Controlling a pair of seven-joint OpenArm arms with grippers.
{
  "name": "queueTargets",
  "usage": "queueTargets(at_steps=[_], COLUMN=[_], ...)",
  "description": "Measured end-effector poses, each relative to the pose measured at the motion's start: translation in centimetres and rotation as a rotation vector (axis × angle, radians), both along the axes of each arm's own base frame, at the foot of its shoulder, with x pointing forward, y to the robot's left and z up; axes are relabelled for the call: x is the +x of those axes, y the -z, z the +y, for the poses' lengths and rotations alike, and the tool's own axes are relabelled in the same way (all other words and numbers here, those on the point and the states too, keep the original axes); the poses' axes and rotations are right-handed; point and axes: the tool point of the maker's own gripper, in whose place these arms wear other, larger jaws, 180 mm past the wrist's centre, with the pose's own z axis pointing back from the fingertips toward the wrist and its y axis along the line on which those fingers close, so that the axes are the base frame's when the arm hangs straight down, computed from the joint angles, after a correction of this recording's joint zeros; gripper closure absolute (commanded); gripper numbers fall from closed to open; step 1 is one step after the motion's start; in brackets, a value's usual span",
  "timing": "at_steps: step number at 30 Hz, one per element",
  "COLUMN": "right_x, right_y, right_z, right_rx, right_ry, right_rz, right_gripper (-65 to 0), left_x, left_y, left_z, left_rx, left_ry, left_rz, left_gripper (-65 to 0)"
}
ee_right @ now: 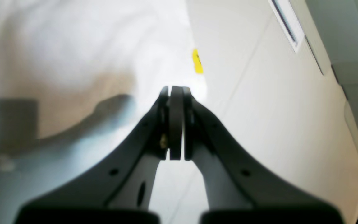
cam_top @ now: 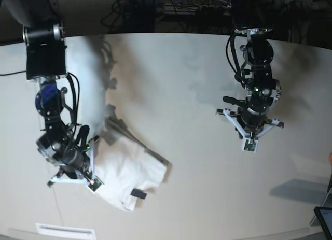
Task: Fold the T-shirt properly
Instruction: 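Slide the folded bundle with both grippers toward the right arm's side, then press and smooth the folded shirt edges with both grippers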
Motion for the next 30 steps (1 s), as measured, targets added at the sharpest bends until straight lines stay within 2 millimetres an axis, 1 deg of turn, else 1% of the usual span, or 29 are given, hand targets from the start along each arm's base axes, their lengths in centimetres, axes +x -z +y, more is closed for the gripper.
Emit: queueTargets(at_steps=[2, 4, 6, 9, 12, 14, 16, 18, 20, 21, 22, 23, 27, 30], right_x=[0.9, 1.8, 2.4, 3.5, 3.8, 3.9, 4.2, 4.2, 3.7, 3.0, 2.5, 2.5, 1.6, 0.5], right_y=[0.6, 1.4, 2.9, 4.7, 5.9, 6.6, 7.0, 7.4, 8.0, 8.7, 9.3, 9.3, 9.8, 9.9], right_z=[0.8, 1.3, 1.6, 2.0, 1.6, 0.8, -0.7, -1.7, -2.1, -2.2, -2.4, -2.5, -5.3, -7.1], right_rx=[0.028, 0.061, 0.051, 0.096, 0.118, 0.120, 0.109, 0.104, 0.096, 0.101, 0.115, 0.154, 0.245, 0.229], right_ry=[-0.005, -0.018, -0.023, -0.028, -0.024, -0.013, 0.018, 0.041, 0.047, 0.049, 0.054, 0.075, 0.206, 0.224], right_rz=[0.012, 0.024, 0.071, 0.120, 0.138, 0.165, 0.186, 0.203, 0.216, 0.229, 0.232, 0.214, 0.192, 0.175], right_gripper=[-0.3, -0.3, -0.3, -0.3, -0.3, -0.3, -0.3, -0.3, -0.3, -0.3, -0.3, -0.3, -0.3, -0.3], left_x=[-1.2, -2.0, -2.5, -3.3, -3.5, -3.5, -4.0, -4.3, -4.1, -4.0, -3.9, -3.8, -3.7, -2.9], left_y=[0.8, 1.2, 1.1, 1.0, 0.7, 0.6, 1.0, 1.3, 1.1, 1.0, 1.0, 0.9, 0.8, 0.5], left_z=[0.8, 0.7, 0.2, 0.0, 0.2, 0.1, 0.0, 0.0, 0.0, -0.2, -0.2, -0.1, -0.1, -0.3], left_rx=[0.007, 0.013, 0.002, 0.008, 0.020, 0.017, 0.012, 0.013, 0.011, 0.010, 0.010, 0.012, 0.013, 0.011], left_ry=[-0.019, -0.017, -0.007, -0.001, -0.002, 0.001, 0.001, 0.000, 0.002, 0.005, 0.005, 0.005, 0.005, 0.009], left_rz=[0.025, 0.040, 0.034, 0.036, 0.029, 0.026, 0.038, 0.047, 0.042, 0.039, 0.037, 0.036, 0.031, 0.021], left_gripper=[0.0, 0.0, 0.0, 0.0, 0.0, 0.0, 0.0, 0.0, 0.0, 0.0, 0.0, 0.0, 0.0, 0.0])
